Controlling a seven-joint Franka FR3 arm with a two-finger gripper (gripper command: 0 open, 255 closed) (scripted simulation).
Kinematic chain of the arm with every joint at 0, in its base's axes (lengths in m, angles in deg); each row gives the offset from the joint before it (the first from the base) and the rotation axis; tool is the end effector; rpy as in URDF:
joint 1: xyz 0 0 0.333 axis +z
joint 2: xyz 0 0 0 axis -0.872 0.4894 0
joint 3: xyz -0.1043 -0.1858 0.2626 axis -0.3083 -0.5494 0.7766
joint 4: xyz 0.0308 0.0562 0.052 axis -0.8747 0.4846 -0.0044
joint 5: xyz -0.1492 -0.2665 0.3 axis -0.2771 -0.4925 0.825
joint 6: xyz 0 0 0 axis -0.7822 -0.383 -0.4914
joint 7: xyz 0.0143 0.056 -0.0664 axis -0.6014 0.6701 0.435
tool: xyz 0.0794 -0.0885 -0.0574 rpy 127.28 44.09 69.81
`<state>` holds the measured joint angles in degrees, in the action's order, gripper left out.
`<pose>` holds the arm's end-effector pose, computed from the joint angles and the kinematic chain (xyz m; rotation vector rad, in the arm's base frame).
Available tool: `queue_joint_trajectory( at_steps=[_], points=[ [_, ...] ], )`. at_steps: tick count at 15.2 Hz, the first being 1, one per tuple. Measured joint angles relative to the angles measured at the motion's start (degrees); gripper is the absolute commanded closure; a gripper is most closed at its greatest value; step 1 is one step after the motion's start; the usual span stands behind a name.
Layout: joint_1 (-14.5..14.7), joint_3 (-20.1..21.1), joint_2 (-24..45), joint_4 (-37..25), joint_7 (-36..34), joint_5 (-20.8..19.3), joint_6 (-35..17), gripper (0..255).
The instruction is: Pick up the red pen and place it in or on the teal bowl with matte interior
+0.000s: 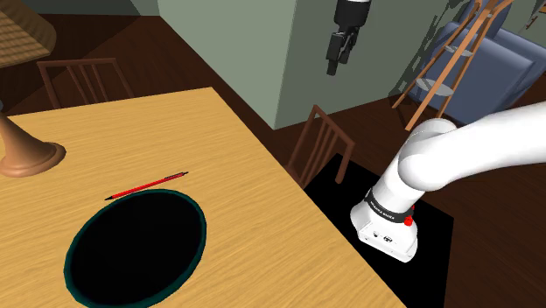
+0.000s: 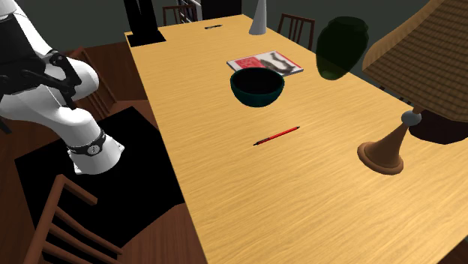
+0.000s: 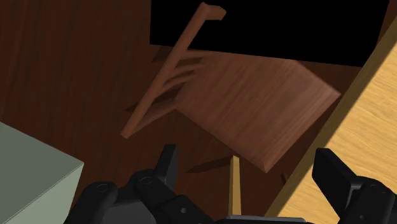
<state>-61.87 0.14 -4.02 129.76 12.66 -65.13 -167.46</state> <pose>0.3330 -0.0149 0.5738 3.0432 0.1478 -0.0781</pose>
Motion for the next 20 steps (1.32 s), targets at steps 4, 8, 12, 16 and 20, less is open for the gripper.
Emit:
queue_joint_trajectory(
  at_steps=[4, 8, 12, 16, 20],
  points=[
    [1.5, 0.7, 3.3, -0.4, 1.3, 0.7, -2.8, 0],
    [4.1, 1.8, 9.8, -2.0, 3.9, 1.7, -7.6, 0],
    [6.5, 3.0, 16.4, -3.5, 6.9, 2.6, -12.7, 0],
    [8.8, 4.5, 23.2, -6.6, 9.8, 3.3, -16.3, 0],
    [11.2, 6.5, 29.0, -8.9, 12.2, 3.9, -19.8, 0]
  ],
)
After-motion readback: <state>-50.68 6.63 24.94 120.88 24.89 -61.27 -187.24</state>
